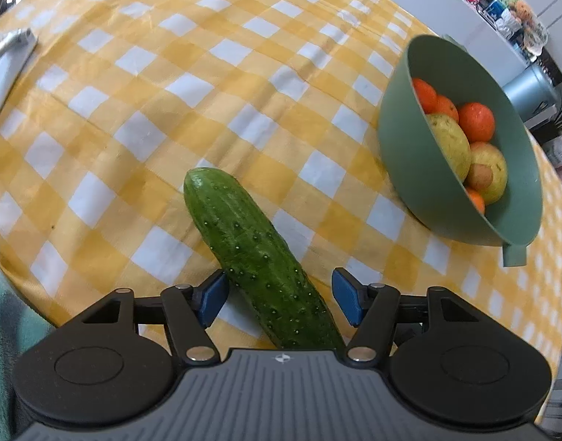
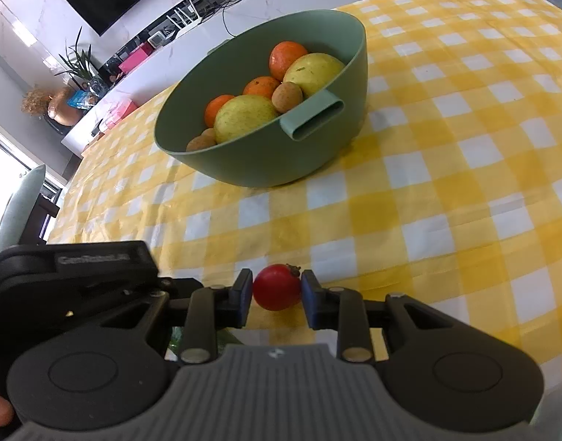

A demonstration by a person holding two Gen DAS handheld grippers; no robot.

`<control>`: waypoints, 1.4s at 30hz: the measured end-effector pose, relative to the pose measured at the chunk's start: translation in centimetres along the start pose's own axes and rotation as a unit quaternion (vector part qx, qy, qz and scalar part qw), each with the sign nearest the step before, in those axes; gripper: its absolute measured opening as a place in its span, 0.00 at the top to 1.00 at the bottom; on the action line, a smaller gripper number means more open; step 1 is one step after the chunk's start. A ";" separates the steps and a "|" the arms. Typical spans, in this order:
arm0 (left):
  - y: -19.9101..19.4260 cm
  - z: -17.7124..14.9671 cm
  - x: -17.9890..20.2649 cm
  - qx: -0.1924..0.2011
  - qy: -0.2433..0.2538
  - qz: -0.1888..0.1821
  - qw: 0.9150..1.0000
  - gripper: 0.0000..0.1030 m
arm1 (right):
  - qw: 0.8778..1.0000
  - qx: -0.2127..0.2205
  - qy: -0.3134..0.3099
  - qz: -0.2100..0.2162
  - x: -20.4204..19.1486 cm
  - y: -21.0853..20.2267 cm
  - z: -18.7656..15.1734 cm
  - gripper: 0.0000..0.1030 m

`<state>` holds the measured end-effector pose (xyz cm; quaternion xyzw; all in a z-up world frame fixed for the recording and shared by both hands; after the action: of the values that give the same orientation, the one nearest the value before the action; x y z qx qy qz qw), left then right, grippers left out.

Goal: Organize fruits
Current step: 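Grasp the red tomato with the right tool while the left tool grasps the cucumber, then lift the cucumber with the left tool while the right tool carries the tomato toward the bowl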

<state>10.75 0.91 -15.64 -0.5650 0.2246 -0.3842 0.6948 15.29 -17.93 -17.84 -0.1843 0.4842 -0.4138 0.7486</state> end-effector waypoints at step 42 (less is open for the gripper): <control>-0.2 0.7 4.0 0.117 0.337 -0.097 0.929 0.54 | 0.996 0.001 -0.069 -0.053 -0.5 1.0 0.4 0.73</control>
<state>13.65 -1.81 -14.73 -0.3364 0.3428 -0.6411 0.5986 15.99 -17.01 -18.05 -0.2371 0.4207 -0.4397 0.7573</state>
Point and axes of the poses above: each gripper's, at about its wrist camera, not at the fingertips, and y roughly the way its jaws point, x to its right, z to its top, the point moved 10 cm from there along y, roughly the way its jaws point, and after that the axes turned 7 degrees about z, right-handed, at the moved point
